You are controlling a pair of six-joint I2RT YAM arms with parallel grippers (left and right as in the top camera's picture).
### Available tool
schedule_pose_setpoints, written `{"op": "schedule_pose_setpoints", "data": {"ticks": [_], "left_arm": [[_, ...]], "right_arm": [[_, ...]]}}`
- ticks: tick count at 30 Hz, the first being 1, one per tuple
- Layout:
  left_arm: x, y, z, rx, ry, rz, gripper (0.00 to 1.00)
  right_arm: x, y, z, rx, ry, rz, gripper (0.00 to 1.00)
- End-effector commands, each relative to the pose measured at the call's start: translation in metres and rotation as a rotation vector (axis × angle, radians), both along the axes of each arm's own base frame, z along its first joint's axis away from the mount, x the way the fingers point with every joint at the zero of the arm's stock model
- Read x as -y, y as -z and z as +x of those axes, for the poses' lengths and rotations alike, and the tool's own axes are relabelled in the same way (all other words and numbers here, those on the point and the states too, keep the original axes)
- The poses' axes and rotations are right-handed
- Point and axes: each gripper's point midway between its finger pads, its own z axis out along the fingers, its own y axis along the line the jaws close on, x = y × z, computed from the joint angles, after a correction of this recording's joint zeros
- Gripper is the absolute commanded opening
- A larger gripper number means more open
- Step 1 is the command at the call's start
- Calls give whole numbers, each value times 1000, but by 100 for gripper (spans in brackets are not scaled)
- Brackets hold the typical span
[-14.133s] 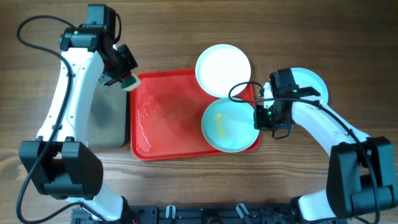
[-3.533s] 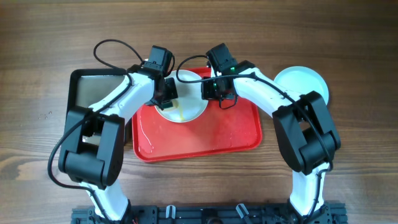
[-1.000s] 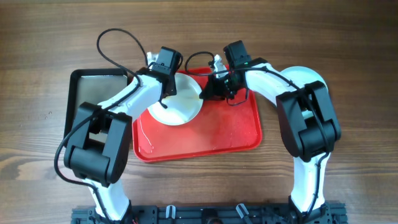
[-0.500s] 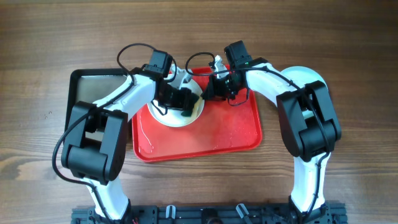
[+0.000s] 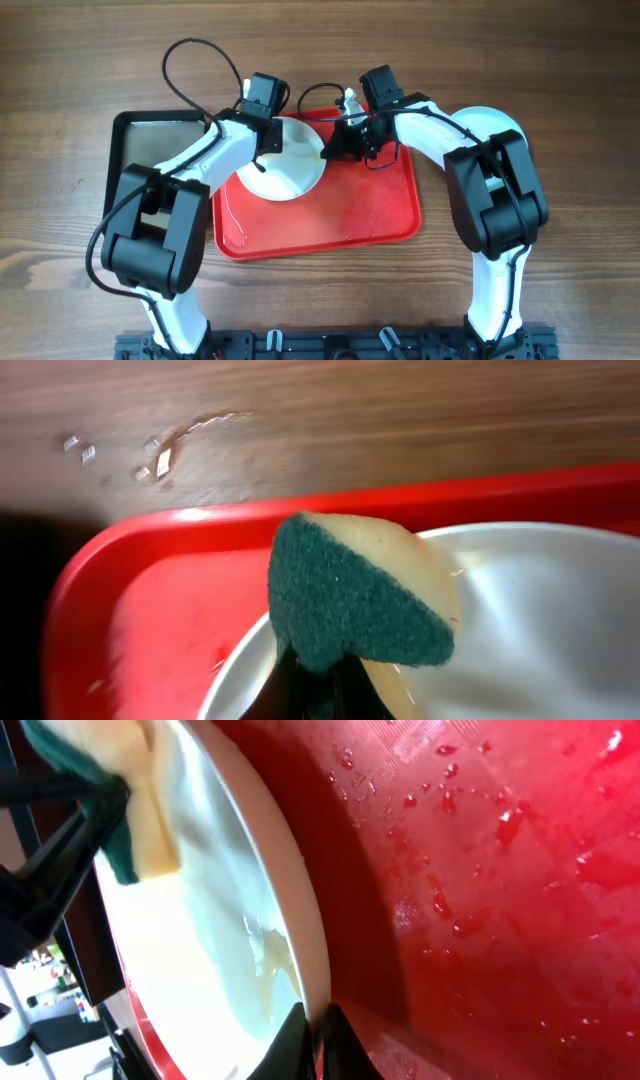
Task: Clean dirty plates on tray and stack at the side
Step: 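Scrub the white plate with the sponge in the left gripper, then carry the white plate right and stack it on the plate pile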
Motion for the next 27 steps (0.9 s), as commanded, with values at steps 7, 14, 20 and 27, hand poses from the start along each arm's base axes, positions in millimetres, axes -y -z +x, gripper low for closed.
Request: {"op": "schedule_pose_setpoints", "data": {"ticks": [7,14,20,27], "left_arm": [[0,14,-69,-354,-209,-177,4],[-24,-113,4,-202,-264,-388,4],[-61,-123,10,-195,-336,-488,4],[-60,-111,2,-235,-345,-482,4]], "right_arm": [[22,21,-2,-23,86,-190,4],[4,23,-6,85,32,-313,4],[19,-9,7,161,62,-411,4],[81,-145,33,669,198,-823,4]]}}
